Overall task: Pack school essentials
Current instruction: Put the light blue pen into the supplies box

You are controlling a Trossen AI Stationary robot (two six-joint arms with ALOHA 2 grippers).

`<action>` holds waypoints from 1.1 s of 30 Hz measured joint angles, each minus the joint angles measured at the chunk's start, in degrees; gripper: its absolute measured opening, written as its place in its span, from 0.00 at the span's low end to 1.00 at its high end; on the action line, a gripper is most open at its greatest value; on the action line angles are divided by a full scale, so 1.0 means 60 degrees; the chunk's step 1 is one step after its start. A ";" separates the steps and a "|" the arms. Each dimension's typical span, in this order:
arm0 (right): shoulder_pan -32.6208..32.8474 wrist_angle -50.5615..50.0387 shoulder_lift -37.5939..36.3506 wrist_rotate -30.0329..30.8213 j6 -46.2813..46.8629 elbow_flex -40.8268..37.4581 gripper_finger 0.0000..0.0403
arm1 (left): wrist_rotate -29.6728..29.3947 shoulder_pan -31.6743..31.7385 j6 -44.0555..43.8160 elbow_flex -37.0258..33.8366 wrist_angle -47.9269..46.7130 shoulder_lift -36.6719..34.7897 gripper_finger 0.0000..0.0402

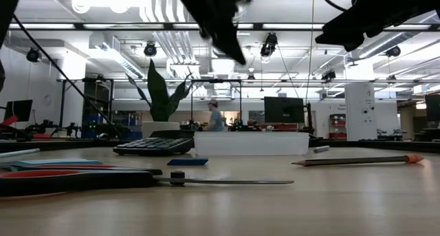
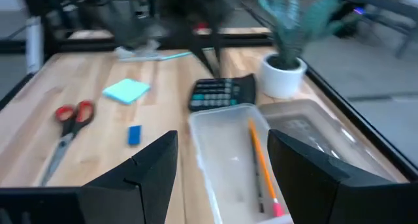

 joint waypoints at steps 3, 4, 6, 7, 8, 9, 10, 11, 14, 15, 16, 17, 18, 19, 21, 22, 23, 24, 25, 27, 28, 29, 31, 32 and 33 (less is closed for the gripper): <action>-0.0003 -0.0109 0.0151 0.0561 0.0762 0.0000 0.56 | -0.0089 -0.0347 0.0305 -0.0233 0.0159 -0.0440 0.00; -0.0003 -0.0169 0.0215 0.0694 0.1071 0.0000 0.56 | -0.0128 -0.0448 0.0416 -0.0396 0.0328 -0.0583 0.00; -0.0003 -0.0359 0.0420 0.0923 0.1720 0.0000 0.56 | -0.0186 -0.0634 0.0530 -0.0847 0.0708 -0.0906 0.00; -0.0003 -0.0386 0.0542 0.0958 0.2081 0.0000 0.56 | -0.0231 -0.0718 0.0545 -0.1125 0.0854 -0.1113 0.00; -0.0003 -0.0444 0.0661 0.1021 0.2435 0.0000 0.56 | -0.0301 -0.0785 0.0557 -0.1433 0.1144 -0.1316 0.00; -0.0003 -0.0529 0.0792 0.1096 0.2841 0.0000 0.56 | -0.0402 -0.0833 0.0563 -0.1723 0.1476 -0.1489 0.00; -0.0003 -0.0553 0.0953 0.1157 0.3250 0.0000 0.56 | -0.0432 -0.0874 0.0642 -0.2025 0.1780 -0.1693 0.00; -0.0003 -0.0534 0.1129 0.1194 0.3643 0.0000 0.56 | -0.0438 -0.0904 0.0749 -0.2354 0.2024 -0.1926 0.00; -0.0003 -0.0534 0.1667 0.1358 0.4754 0.0000 0.56 | -0.0500 -0.0907 0.1271 -0.3201 0.3146 -0.2473 0.00; -0.0003 -0.0538 0.1871 0.1409 0.5179 0.0002 0.56 | -0.0543 -0.0906 0.1479 -0.3483 0.3405 -0.2682 0.00; -0.0017 -0.0541 0.2065 0.1426 0.5591 0.0022 0.56 | -0.0658 -0.0889 0.1682 -0.3717 0.3747 -0.2830 0.00; -0.0069 -0.0559 0.2216 0.1423 0.5976 0.0072 0.56 | -0.0735 -0.0876 0.1891 -0.3892 0.4148 -0.2971 0.00; -0.0139 -0.0577 0.2394 0.1407 0.6341 0.0132 0.56 | -0.0893 -0.0874 0.2104 -0.4109 0.4450 -0.3135 0.00; -0.0224 -0.0579 0.2605 0.1430 0.6637 0.0223 0.56 | -0.1110 -0.0874 0.2365 -0.4332 0.4649 -0.3274 0.00; -0.0456 -0.0568 0.2902 0.1441 0.6953 0.0431 0.56 | -0.1533 -0.0871 0.2905 -0.4671 0.5285 -0.3480 0.00; -0.0579 -0.0638 0.3108 0.1441 0.7097 0.0532 0.55 | -0.1734 -0.0865 0.3199 -0.4872 0.5563 -0.3585 0.00; -0.0703 -0.0649 0.3333 0.1448 0.7173 0.0675 0.55 | -0.1931 -0.0847 0.3481 -0.5067 0.5766 -0.3700 0.00; -0.0846 -0.0721 0.3510 0.1445 0.7236 0.0855 0.54 | -0.2064 -0.0821 0.3721 -0.5215 0.5949 -0.3796 0.00; -0.0999 -0.0861 0.3715 0.1442 0.7242 0.1026 0.53 | -0.2183 -0.0780 0.3904 -0.5355 0.6197 -0.3875 0.00; -0.1284 -0.1216 0.4179 0.1444 0.7223 0.1481 0.51 | -0.2220 -0.0665 0.4199 -0.5724 0.6613 -0.4109 0.00; -0.1446 -0.1394 0.4400 0.1448 0.7137 0.1727 0.51 | -0.2237 -0.0612 0.4264 -0.5898 0.6765 -0.4204 0.00; -0.1609 -0.1646 0.4637 0.1444 0.7041 0.1951 0.50 | -0.2249 -0.0539 0.4330 -0.6045 0.7013 -0.4276 0.00; -0.1938 -0.2203 0.5089 0.1426 0.6933 0.2442 0.49 | -0.2243 -0.0415 0.4557 -0.6434 0.7435 -0.4559 0.00; -0.2120 -0.2465 0.5296 0.1426 0.6937 0.2678 0.49 | -0.2245 -0.0355 0.4702 -0.6614 0.7672 -0.4694 0.00; -0.2305 -0.2826 0.5482 0.1419 0.6995 0.2908 0.49 | -0.2241 -0.0301 0.4790 -0.6779 0.8034 -0.4833 0.00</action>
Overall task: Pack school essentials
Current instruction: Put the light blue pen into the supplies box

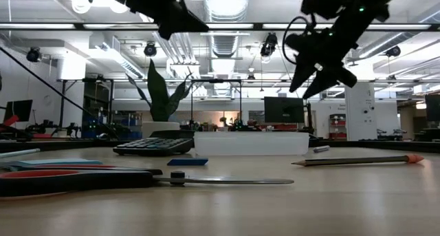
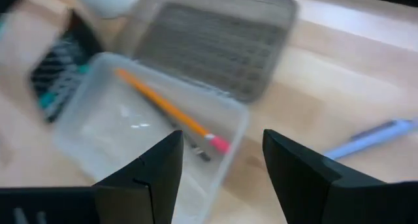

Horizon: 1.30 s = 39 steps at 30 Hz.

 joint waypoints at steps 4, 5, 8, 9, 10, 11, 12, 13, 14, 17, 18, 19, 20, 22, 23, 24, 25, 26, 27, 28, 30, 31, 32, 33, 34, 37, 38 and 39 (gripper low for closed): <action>-0.0699 -0.1591 0.0690 -0.0043 0.0799 0.0742 0.49 | 0.0008 0.0122 0.0157 -0.0880 0.1048 -0.0503 0.00; -0.0839 -0.1955 0.0871 -0.0045 0.1063 0.0885 0.49 | 0.0006 0.0122 0.0154 -0.1149 0.1331 -0.0626 0.00; -0.1269 -0.2835 0.1390 -0.0034 0.1838 0.1307 0.49 | 0.0020 0.0119 0.0626 -0.1791 0.2305 -0.0845 0.00; -0.1375 -0.3093 0.1592 -0.0032 0.2045 0.1425 0.49 | 0.0024 0.0118 0.0701 -0.1979 0.2469 -0.0948 0.00; -0.1501 -0.3240 0.1788 -0.0034 0.2235 0.1530 0.49 | 0.0021 0.0115 0.0732 -0.2111 0.2643 -0.1050 0.00; -0.1640 -0.3349 0.1995 -0.0048 0.2423 0.1633 0.49 | 0.0028 0.0119 0.0740 -0.2197 0.2835 -0.1143 0.00; -0.1748 -0.3465 0.2210 -0.0094 0.2549 0.1736 0.49 | 0.0025 0.0119 0.0744 -0.2285 0.2924 -0.1249 0.00; -0.1835 -0.3506 0.2419 -0.0096 0.2667 0.1829 0.49 | 0.0024 0.0119 0.0744 -0.2376 0.2913 -0.1378 0.00; -0.1949 -0.3492 0.2623 -0.0099 0.2724 0.1922 0.49 | 0.0021 0.0119 0.0744 -0.2451 0.2895 -0.1464 0.00; -0.2280 -0.3487 0.3283 -0.0210 0.3148 0.2178 0.49 | 0.0024 0.0121 0.0750 -0.2589 0.2844 -0.1580 0.00; -0.2412 -0.3464 0.3513 -0.0350 0.3196 0.2244 0.49 | 0.0027 0.0148 0.0751 -0.2589 0.2875 -0.1587 0.00; -0.2541 -0.3489 0.3739 -0.0454 0.3289 0.2319 0.49 | 0.0026 0.0173 0.0746 -0.2585 0.2891 -0.1587 0.00; -0.2659 -0.3482 0.3959 -0.0541 0.3373 0.2376 0.49 | 0.0021 0.0181 0.0740 -0.2586 0.2885 -0.1587 0.00; -0.2825 -0.3505 0.4380 -0.0591 0.3417 0.2492 0.49 | 0.0017 0.0184 0.0747 -0.2617 0.2885 -0.1511 0.00; -0.2893 -0.3561 0.4553 -0.0603 0.3421 0.2522 0.49 | 0.0017 0.0184 0.0748 -0.2665 0.2855 -0.1493 0.00; -0.2933 -0.3695 0.4724 -0.0615 0.3421 0.2551 0.49 | 0.0019 0.0181 0.0748 -0.2714 0.2837 -0.1482 0.00; -0.2966 -0.3822 0.4869 -0.0641 0.3421 0.2573 0.49 | 0.0023 0.0183 0.0748 -0.2750 0.2844 -0.1477 0.00; -0.2998 -0.3919 0.4977 -0.0696 0.3421 0.2593 0.49 | 0.0024 0.0200 0.0751 -0.2780 0.2867 -0.1475 0.00; -0.2998 -0.3945 0.5070 -0.0760 0.3421 0.2597 0.49 | 0.0023 0.0226 0.0751 -0.2838 0.2874 -0.1504 0.00; -0.3001 -0.3921 0.5127 -0.0794 0.3421 0.2591 0.49 | 0.0005 0.0249 0.0751 -0.2894 0.2860 -0.1522 0.00; -0.2996 -0.3850 0.5195 -0.0844 0.3421 0.2552 0.49 | -0.0001 0.0311 0.0754 -0.2940 0.2969 -0.1525 0.00; -0.2994 -0.3845 0.5220 -0.0849 0.3420 0.2529 0.49 | -0.0003 0.0339 0.0753 -0.2980 0.3082 -0.1540 0.00; -0.2994 -0.3829 0.5241 -0.0846 0.3421 0.2484 0.49 | -0.0001 0.0365 0.0755 -0.3007 0.3221 -0.1547 0.00; -0.2994 -0.3836 0.5267 -0.0842 0.3421 0.2431 0.49 | -0.0005 0.0374 0.0755 -0.3023 0.3340 -0.1550 0.00; -0.2994 -0.3830 0.5293 -0.0800 0.3421 0.2371 0.49 | -0.0001 0.0380 0.0755 -0.3023 0.3347 -0.1554 0.00; -0.2988 -0.3559 0.5345 -0.0763 0.3421 0.2180 0.49 | -0.0001 0.0381 0.0755 -0.3037 0.3319 -0.1554 0.00; -0.2983 -0.3424 0.5374 -0.0746 0.3414 0.2123 0.49 | -0.0001 0.0381 0.0755 -0.3037 0.3322 -0.1554 0.00; -0.2983 -0.3324 0.5400 -0.0740 0.3387 0.2073 0.49 | -0.0001 0.0381 0.0754 -0.3037 0.3325 -0.1554 0.00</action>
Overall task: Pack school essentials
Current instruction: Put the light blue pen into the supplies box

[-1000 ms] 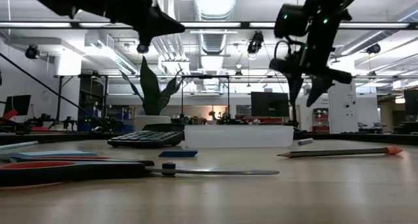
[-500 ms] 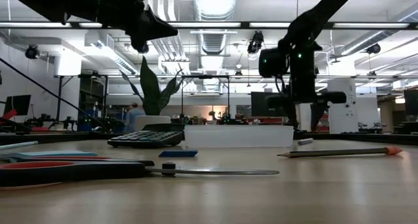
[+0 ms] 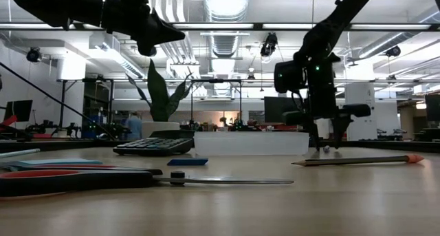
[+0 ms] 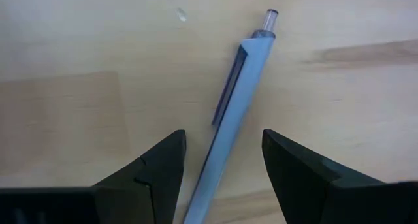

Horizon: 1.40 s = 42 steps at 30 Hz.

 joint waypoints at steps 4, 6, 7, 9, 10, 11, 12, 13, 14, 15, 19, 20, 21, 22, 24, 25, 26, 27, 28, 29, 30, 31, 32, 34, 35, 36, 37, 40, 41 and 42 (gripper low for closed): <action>0.0000 0.0117 0.0111 0.0000 -0.0088 -0.0045 0.46 | 0.0000 0.0007 -0.0003 0.0000 -0.0004 0.0000 0.00; 0.0000 0.0186 0.0121 -0.0009 -0.0118 -0.0054 0.41 | 0.0003 0.0007 -0.0003 0.0000 -0.0013 0.0000 0.00; 0.0000 0.0222 0.0129 -0.0019 -0.0117 -0.0055 0.37 | 0.0003 0.0008 -0.0003 0.0000 -0.0018 0.0000 0.00; 0.0001 0.0277 0.0132 -0.0045 -0.0119 -0.0055 0.28 | 0.0003 0.0024 -0.0003 0.0000 -0.0011 0.0000 0.00; 0.0005 0.0282 0.0135 -0.0054 -0.0118 -0.0055 0.24 | 0.0003 0.0026 -0.0003 0.0000 -0.0014 0.0000 0.00; 0.0007 0.0292 0.0138 -0.0060 -0.0119 -0.0055 0.19 | 0.0003 0.0032 -0.0003 0.0000 -0.0018 0.0000 0.00; 0.0007 0.0306 0.0134 -0.0071 -0.0125 -0.0055 0.15 | 0.0003 0.0032 -0.0007 0.0000 -0.0021 0.0000 0.00; 0.0007 0.0315 0.0134 -0.0073 -0.0148 -0.0055 0.11 | 0.0006 0.0032 -0.0007 0.0000 -0.0018 0.0000 0.00; 0.0017 0.0305 0.0130 -0.0073 -0.0148 -0.0055 0.08 | 0.0007 0.0032 -0.0007 0.0000 -0.0019 0.0000 0.00; 0.0025 0.0304 0.0130 -0.0060 -0.0167 -0.0059 0.06 | 0.0007 0.0032 -0.0007 0.0000 -0.0022 0.0000 0.00; 0.0082 0.0288 0.0134 -0.0013 -0.0259 -0.0066 0.07 | 0.0033 0.0032 -0.0018 -0.0004 -0.0025 0.0000 0.00; 0.0098 0.0284 0.0131 0.0000 -0.0311 -0.0068 0.07 | 0.0036 0.0032 -0.0021 -0.0004 -0.0029 0.0000 0.00; 0.0106 0.0275 0.0099 0.0008 -0.0407 -0.0071 0.08 | 0.0039 0.0032 -0.0025 -0.0004 -0.0042 0.0000 0.00; 0.0109 0.0271 0.0053 0.0012 -0.0502 -0.0074 0.08 | 0.0052 0.0032 -0.0035 -0.0004 -0.0054 0.0000 0.00; 0.0106 0.0277 -0.0093 0.0002 -0.0749 -0.0081 0.08 | 0.0096 0.0032 -0.0085 -0.0017 -0.0058 0.0000 0.00; 0.0106 0.0282 -0.0200 0.0011 -0.0889 -0.0088 0.08 | 0.0114 0.0032 -0.0091 -0.0025 -0.0060 0.0000 0.00; 0.0109 0.0175 -0.0328 0.0139 -0.1000 -0.0101 0.08 | 0.0128 0.0032 -0.0091 -0.0029 -0.0063 0.0000 0.00; 0.0129 0.0028 -0.0468 0.0320 -0.1093 -0.0130 0.08 | 0.0140 0.0032 -0.0092 -0.0033 -0.0061 0.0000 0.00; 0.0159 -0.0096 -0.0637 0.0502 -0.1125 -0.0147 0.08 | 0.0149 0.0032 -0.0094 -0.0033 -0.0058 0.0000 0.00; 0.0177 -0.0103 -0.0851 0.0657 -0.1142 -0.0103 0.08 | 0.0149 0.0032 -0.0094 -0.0040 -0.0059 0.0000 0.00; 0.0196 -0.0173 -0.1077 0.0794 -0.1171 -0.0015 0.08 | 0.0149 0.0029 -0.0094 -0.0044 -0.0062 0.0000 0.00; 0.0219 -0.0286 -0.1291 0.0907 -0.1271 0.0029 0.08 | 0.0150 0.0032 -0.0094 -0.0047 -0.0062 0.0000 0.00; 0.0260 -0.0414 -0.1491 0.0989 -0.1421 0.0050 0.08 | 0.0152 0.0032 -0.0094 -0.0047 -0.0058 0.0000 0.00; 0.0343 -0.0505 -0.1888 0.0984 -0.1778 0.0028 0.08 | 0.0153 0.0043 -0.0092 -0.0047 -0.0058 0.0000 0.00; 0.0411 -0.0418 -0.2117 0.0987 -0.1983 0.0028 0.08 | 0.0153 0.0043 -0.0091 -0.0047 -0.0057 0.0000 0.00; 0.0505 -0.0406 -0.2361 0.1001 -0.2162 0.0032 0.08 | 0.0153 0.0044 -0.0087 -0.0047 -0.0054 0.0000 0.00; 0.0618 -0.0407 -0.2599 0.1004 -0.2363 0.0043 0.08 | 0.0153 0.0047 -0.0074 -0.0047 -0.0054 0.0000 0.00; 0.1078 -0.0209 -0.3158 0.1001 -0.3026 0.0049 0.08 | 0.0153 0.0051 -0.0058 -0.0047 -0.0054 0.0000 0.00; 0.1265 -0.0079 -0.3311 0.0999 -0.3272 0.0047 0.08 | 0.0153 0.0051 -0.0054 -0.0047 -0.0054 0.0000 0.00; 0.1464 0.0131 -0.3477 0.0999 -0.3565 0.0047 0.08 | 0.0153 0.0051 -0.0054 -0.0047 -0.0054 0.0000 0.00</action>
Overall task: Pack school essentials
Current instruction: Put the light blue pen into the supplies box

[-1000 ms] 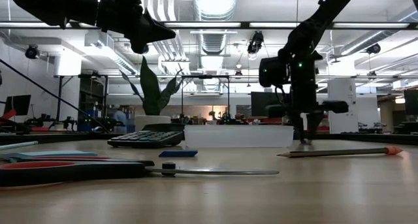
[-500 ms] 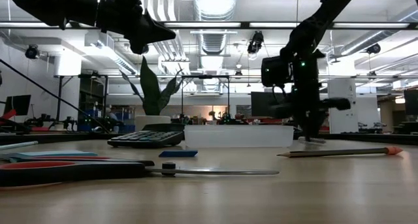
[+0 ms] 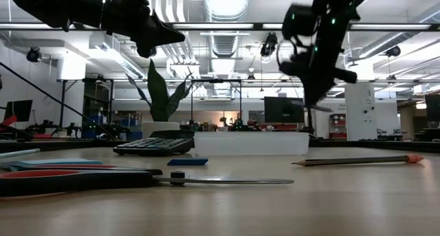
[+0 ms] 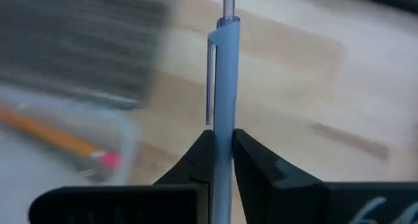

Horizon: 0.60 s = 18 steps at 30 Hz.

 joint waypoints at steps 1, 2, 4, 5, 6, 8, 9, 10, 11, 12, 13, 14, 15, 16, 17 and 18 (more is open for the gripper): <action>0.0213 0.0286 -0.0126 0.0008 -0.0329 0.0004 0.08 | 0.0000 0.0000 0.0007 0.0000 0.0002 0.0000 0.00; 0.0448 0.0601 -0.0213 0.0016 -0.0654 0.0007 0.08 | 0.0000 0.0005 0.0031 0.0000 0.0007 0.0000 0.00; 0.0859 0.1293 -0.0281 0.0007 -0.1406 0.0015 0.08 | 0.0000 0.0018 0.0042 0.0000 0.0004 0.0000 0.00; 0.1071 0.1615 -0.0281 -0.0003 -0.1884 0.0015 0.08 | 0.0000 0.0018 0.0040 0.0000 0.0004 0.0000 0.00; 0.1281 0.1947 -0.0263 -0.0012 -0.2438 0.0015 0.08 | 0.0000 0.0018 0.0040 0.0000 0.0007 0.0000 0.00; 0.1642 0.2667 -0.0201 -0.0016 -0.3779 0.0016 0.08 | 0.0002 0.0018 0.0034 0.0000 0.0007 0.0000 0.00; 0.1792 0.2936 -0.0136 -0.0024 -0.4488 0.0022 0.08 | 0.0002 0.0018 0.0007 0.0007 0.0006 0.0000 0.00; 0.1920 0.3178 -0.0044 -0.0027 -0.5243 0.0022 0.08 | 0.0004 0.0018 -0.0014 0.0031 0.0004 0.0000 0.00; 0.2049 0.3383 0.0076 -0.0027 -0.6039 0.0022 0.08 | 0.0004 0.0018 -0.0027 0.0068 0.0005 0.0000 0.00; 0.2180 0.3553 0.0222 -0.0030 -0.6781 0.0022 0.08 | 0.0004 0.0015 -0.0040 0.0094 0.0039 0.0000 0.00; 0.2304 0.3690 0.0364 -0.0023 -0.7526 0.0022 0.08 | 0.0004 -0.0005 -0.0076 0.0111 0.0051 0.0000 0.00; 0.2405 0.3759 0.0505 -0.0028 -0.8194 0.0022 0.08 | 0.0004 -0.0007 -0.0166 0.0126 0.0055 0.0000 0.00; 0.2497 0.3819 0.0666 -0.0034 -0.8730 0.0022 0.08 | 0.0004 -0.0011 -0.0266 0.0138 0.0070 0.0000 0.00; 0.2561 0.3881 0.0845 -0.0050 -0.9157 0.0022 0.08 | 0.0005 -0.0020 -0.0334 0.0138 0.0133 0.0000 0.00; 0.2595 0.3907 0.1033 -0.0075 -0.9491 0.0022 0.08 | 0.0007 -0.0029 -0.0468 0.0138 0.0244 0.0000 0.00; 0.2601 0.3904 0.1228 -0.0091 -0.9692 0.0022 0.08 | 0.0007 -0.0054 -0.0586 0.0144 0.0337 0.0000 0.00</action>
